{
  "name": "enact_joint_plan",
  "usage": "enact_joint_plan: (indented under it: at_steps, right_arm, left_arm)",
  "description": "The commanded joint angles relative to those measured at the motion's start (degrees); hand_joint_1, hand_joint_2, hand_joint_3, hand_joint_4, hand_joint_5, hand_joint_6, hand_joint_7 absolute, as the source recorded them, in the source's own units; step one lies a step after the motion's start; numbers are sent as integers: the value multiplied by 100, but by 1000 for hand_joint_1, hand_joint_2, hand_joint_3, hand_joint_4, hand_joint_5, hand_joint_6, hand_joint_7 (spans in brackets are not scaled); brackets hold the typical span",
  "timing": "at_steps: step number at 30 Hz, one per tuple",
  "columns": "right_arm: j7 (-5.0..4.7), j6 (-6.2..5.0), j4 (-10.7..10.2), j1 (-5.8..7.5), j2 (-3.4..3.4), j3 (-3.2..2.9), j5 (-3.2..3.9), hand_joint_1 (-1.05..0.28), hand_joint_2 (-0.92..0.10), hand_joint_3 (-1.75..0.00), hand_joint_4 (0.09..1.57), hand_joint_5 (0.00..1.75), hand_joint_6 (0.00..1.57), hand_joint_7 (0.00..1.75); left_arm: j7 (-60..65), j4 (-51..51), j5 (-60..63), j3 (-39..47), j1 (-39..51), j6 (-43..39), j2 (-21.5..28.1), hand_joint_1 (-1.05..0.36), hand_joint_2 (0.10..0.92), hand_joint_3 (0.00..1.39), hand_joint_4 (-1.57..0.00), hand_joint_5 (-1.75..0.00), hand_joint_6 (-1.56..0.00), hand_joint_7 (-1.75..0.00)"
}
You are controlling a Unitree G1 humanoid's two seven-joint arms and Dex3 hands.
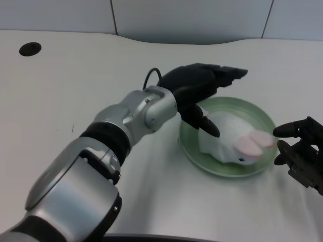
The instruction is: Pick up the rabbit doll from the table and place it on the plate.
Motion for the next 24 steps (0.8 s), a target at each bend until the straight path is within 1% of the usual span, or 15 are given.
enact_joint_plan:
  at_steps: [1, 5, 7, 8, 10, 11, 13, 14, 16, 17, 18, 20, 22, 23, 24]
  right_arm:
    - [-42, 20, 85, -64, -92, -139, 53, -293, -921, -463, 346, 1664, 320, 1326]
    - [-74, 64, 105, -110, -103, -161, 41, -285, -921, -461, 349, 1635, 329, 1307]
    - [-88, 136, 94, -132, -90, -179, 60, -280, -921, -463, 343, 1628, 333, 1302]
    - [-89, 176, 77, -137, -78, -192, 81, -278, -921, -463, 342, 1627, 335, 1301]
    - [-85, 221, 55, -139, -65, -207, 103, -271, -921, -461, 347, 1625, 334, 1295]
    - [-84, 233, 48, -139, -62, -212, 105, -270, -921, -461, 348, 1624, 333, 1293]
    - [-103, 256, 19, -135, -56, -210, 85, -263, -921, -460, 360, 1633, 336, 1294]
    - [-108, 257, 11, -134, -63, -210, 71, -261, -921, -460, 364, 1637, 337, 1295]
    - [-77, 208, 58, -150, -89, -225, 75, -264, -921, -462, 362, 1637, 343, 1297]
    - [-45, 180, 94, -162, -101, -241, 98, -263, -921, -463, 361, 1635, 345, 1298]
    - [-25, 150, 123, -171, -116, -250, 101, -262, -921, -465, 360, 1634, 346, 1298]
    - [1, 165, 131, -184, -130, -269, 116, -262, -921, -467, 361, 1635, 347, 1297]
    - [2, 181, 149, -210, -147, -287, 110, -261, -921, -465, 366, 1640, 354, 1299]
    - [33, 170, 175, -228, -155, -306, 141, -260, -921, -465, 368, 1642, 357, 1299]
    - [70, 154, 202, -244, -168, -323, 171, -256, -921, -468, 362, 1647, 359, 1299]
  left_arm:
    - [-397, -82, -368, 342, -20, -195, 286, -744, 868, 14, 1, 1, -21, -61]
    - [-885, -172, -995, 924, 248, -483, 532, -710, 862, 6, -12, -7, -32, -62]
    - [-1136, -237, -1313, 1187, 463, -673, 656, -627, 863, 4, -2, -1, -7, -36]
    - [-1233, -279, -1493, 1338, 608, -815, 733, -603, 865, 5, 0, 0, -3, -29]
    - [-1345, -334, -1665, 1491, 750, -953, 803, -580, 868, 4, -22, -12, -22, -33]
    - [-1377, -351, -1695, 1525, 778, -979, 814, -577, 868, 4, -25, -15, -25, -33]
    - [-1492, -451, -2014, 1820, 1043, -1020, 899, -561, 883, 9, -56, -34, -39, -39]
    - [-1540, -533, -2198, 1986, 1207, -987, 953, -556, 889, 10, -66, -41, -44, -41]
    - [-1549, -780, -2478, 2243, 1549, -904, 1101, -475, 912, 19, -95, -63, -44, -37]
    - [-1558, -913, -2584, 2342, 1697, -857, 1167, -468, 916, 31, -113, -76, -51, -38]
    - [-1610, -1089, -2722, 2456, 1875, -789, 1250, -459, 919, 52, -142, -96, -69, -43]
    - [-1714, -1435, -2954, 2649, 2187, -657, 1359, -440, 921, 84, -198, -133, -110, -56]
    - [-1660, -1768, -3103, 2798, 2495, -626, 1417, -397, 920, 75, -285, -195, -161, -67]
    - [-1631, -1983, -3179, 2869, 2725, -625, 1463, -385, 921, 68, -307, -213, -175, -68]
    - [-1632, -2214, -3251, 2930, 2957, -580, 1509, -362, 921, 70, -365, -253, -213, -80]
